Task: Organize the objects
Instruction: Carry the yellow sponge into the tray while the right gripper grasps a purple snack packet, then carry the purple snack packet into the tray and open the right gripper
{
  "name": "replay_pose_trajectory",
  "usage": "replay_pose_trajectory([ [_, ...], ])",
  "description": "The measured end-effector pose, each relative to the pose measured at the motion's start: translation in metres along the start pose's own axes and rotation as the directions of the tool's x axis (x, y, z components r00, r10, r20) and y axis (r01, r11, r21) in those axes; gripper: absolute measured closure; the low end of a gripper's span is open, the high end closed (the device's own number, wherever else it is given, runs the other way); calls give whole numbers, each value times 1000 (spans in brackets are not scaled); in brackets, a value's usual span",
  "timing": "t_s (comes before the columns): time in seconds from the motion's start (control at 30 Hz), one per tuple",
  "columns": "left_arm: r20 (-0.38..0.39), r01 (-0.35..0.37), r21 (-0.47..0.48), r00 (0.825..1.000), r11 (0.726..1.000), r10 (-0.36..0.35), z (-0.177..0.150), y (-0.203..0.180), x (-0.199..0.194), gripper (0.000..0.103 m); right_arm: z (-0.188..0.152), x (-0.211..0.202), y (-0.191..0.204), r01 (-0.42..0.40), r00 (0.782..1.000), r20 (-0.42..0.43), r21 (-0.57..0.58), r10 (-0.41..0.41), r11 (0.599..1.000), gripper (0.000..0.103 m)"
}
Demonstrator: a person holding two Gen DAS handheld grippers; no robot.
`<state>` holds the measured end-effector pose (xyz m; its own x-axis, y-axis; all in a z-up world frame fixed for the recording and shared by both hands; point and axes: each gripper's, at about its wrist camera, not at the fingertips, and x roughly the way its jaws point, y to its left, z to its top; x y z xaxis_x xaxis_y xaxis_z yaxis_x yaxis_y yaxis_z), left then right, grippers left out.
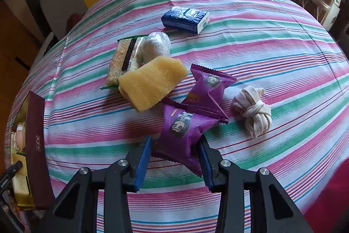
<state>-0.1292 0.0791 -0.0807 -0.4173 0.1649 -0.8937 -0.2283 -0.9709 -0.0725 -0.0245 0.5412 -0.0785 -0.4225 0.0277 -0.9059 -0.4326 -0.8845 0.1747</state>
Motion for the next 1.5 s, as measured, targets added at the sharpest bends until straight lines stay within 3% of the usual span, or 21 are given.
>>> replay_pose_trajectory([
  [0.07, 9, -5, 2, 1000, 1000, 5, -1, 1, -1, 28, -1, 1, 1, 1, 1000, -3, -4, -1, 1000, 61],
  [0.3, 75, -8, 11, 997, 1000, 7, -8, 1, -30, 26, 0, 2, 1, -1, 1000, -3, -10, 0, 1000, 61],
  [0.57, 218, -13, -3, 976, 1000, 13, -31, 9, -86, 26, -10, -14, 17, -44, 999, 12, -81, 45, 996, 61],
  [0.8, 242, 7, -68, 970, 998, 9, -54, 24, -103, 26, -31, -44, 49, -118, 990, 58, -191, 131, 975, 61],
  [1.0, 241, 37, -83, 970, 996, -16, -64, 30, -105, 28, -43, -72, 99, -170, 975, 84, -313, 206, 934, 61],
  [1.13, 252, 25, -96, 968, 995, 1, -69, 37, -112, 28, -55, -87, 154, -249, 955, 42, -432, 295, 867, 61],
  [1.27, 263, 25, -137, 965, 990, 12, -75, 48, -118, 28, -79, -94, 232, -350, 922, -71, -574, 381, 740, 61],
  [1.4, 260, 27, -161, 966, 987, 16, -81, 58, -120, 28, -114, -80, 309, -409, 904, -210, -683, 373, 605, 61],
  [1.5, 259, 27, -177, 966, 984, 20, -86, 66, -121, 28, -138, -60, 349, -434, 898, -299, -727, 324, 532, 61],
])
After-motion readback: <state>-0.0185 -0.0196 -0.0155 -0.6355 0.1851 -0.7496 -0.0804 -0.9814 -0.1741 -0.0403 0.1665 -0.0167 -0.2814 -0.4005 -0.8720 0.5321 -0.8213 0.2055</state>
